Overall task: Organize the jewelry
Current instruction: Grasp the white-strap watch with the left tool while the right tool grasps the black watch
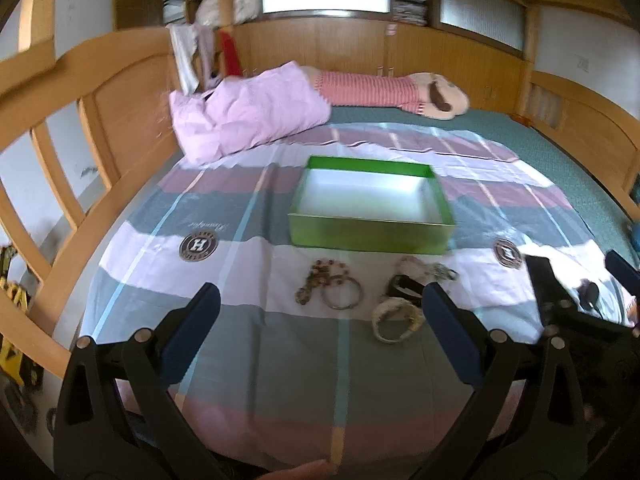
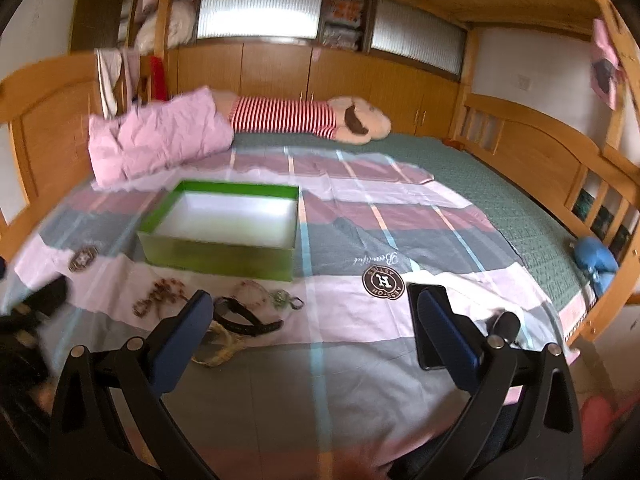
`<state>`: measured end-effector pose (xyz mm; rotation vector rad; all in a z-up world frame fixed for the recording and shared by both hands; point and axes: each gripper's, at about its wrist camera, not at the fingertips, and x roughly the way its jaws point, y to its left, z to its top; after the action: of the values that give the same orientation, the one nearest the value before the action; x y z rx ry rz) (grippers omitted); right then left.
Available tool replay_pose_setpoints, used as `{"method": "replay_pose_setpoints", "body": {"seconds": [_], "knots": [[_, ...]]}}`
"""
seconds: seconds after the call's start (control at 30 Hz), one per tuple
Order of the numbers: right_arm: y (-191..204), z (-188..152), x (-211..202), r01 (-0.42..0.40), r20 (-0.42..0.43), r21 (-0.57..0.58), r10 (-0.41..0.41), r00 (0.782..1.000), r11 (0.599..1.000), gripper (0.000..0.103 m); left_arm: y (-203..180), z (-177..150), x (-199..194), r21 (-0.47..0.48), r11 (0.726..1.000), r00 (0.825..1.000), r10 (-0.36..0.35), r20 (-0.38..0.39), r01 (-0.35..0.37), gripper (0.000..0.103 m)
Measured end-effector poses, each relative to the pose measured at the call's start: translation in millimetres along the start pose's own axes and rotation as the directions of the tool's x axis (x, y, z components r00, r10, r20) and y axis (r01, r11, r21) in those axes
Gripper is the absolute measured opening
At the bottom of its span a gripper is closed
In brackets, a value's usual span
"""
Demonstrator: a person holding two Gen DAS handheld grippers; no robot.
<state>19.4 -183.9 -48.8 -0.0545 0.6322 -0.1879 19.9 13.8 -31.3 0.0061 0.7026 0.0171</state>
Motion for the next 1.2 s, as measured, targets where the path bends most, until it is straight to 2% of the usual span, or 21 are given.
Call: {"method": "replay_pose_setpoints", "body": {"seconds": [0.13,0.2,0.23,0.27,0.33,0.43,0.5,0.63,0.73,0.8,0.87,0.93,0.97,1.03,1.13,1.2], "knots": [[-26,-2,56,-0.033,-0.174,0.044,0.04,0.984,0.998,0.1,15,6,42,0.015,0.999,0.995,0.033,-0.09,-0.032,0.099],[-33,-9,84,-0.068,-0.278,0.084,0.089,0.956,0.994,0.1,22,6,63,0.014,1.0,0.988,0.017,-0.154,-0.015,0.099],[-33,-13,94,-0.089,-0.304,0.092,0.114,0.946,0.992,0.096,23,4,73,0.013,1.0,0.983,0.008,-0.181,-0.006,0.099],[-31,-17,101,-0.101,-0.324,0.091,0.125,0.938,0.991,0.094,24,2,83,0.012,1.0,0.978,0.002,-0.209,0.0,0.099],[-22,-24,113,-0.124,-0.354,0.084,0.146,0.924,0.989,0.08,22,-3,103,0.007,1.0,0.964,-0.012,-0.266,0.014,0.099],[-7,-25,133,-0.16,-0.374,0.088,0.182,0.91,0.983,0.064,18,-14,129,-0.034,0.997,0.934,-0.071,-0.35,0.063,0.086],[2,-21,148,-0.177,-0.383,0.087,0.197,0.903,0.98,0.064,7,-21,141,-0.043,0.992,0.914,-0.123,-0.385,0.116,0.084],[20,-12,173,-0.18,-0.402,0.05,0.185,0.896,0.982,0.064,-21,-32,163,-0.012,0.986,0.891,-0.154,-0.427,0.165,0.083],[31,-9,189,-0.219,-0.437,0.032,0.211,0.874,0.975,0.063,-40,-35,176,0.019,0.984,0.879,-0.15,-0.452,0.178,0.081],[39,-10,200,-0.258,-0.467,0.024,0.239,0.851,0.966,0.059,-46,-37,185,0.024,0.983,0.867,-0.149,-0.475,0.182,0.074],[48,-14,208,-0.269,-0.494,-0.002,0.233,0.838,0.963,0.058,-51,-42,196,0.017,0.982,0.849,-0.155,-0.504,0.19,0.06],[54,-20,216,-0.276,-0.52,-0.018,0.227,0.823,0.961,0.044,-52,-47,205,0.003,0.982,0.832,-0.161,-0.531,0.191,0.049],[55,-23,220,-0.272,-0.533,-0.026,0.217,0.818,0.962,0.042,-51,-49,208,0.0,0.982,0.829,-0.158,-0.537,0.187,0.046],[57,-25,221,-0.259,-0.524,-0.053,0.194,0.829,0.964,0.031,-51,-49,210,0.006,0.983,0.835,-0.154,-0.528,0.185,0.041],[53,-26,217,-0.261,-0.515,-0.06,0.194,0.835,0.963,0.018,-49,-49,208,0.018,0.985,0.843,-0.136,-0.52,0.17,0.013],[46,-27,212,-0.264,-0.517,-0.047,0.202,0.832,0.963,0.009,-43,-48,207,-0.007,0.983,0.836,-0.158,-0.525,0.181,0.007]]}}
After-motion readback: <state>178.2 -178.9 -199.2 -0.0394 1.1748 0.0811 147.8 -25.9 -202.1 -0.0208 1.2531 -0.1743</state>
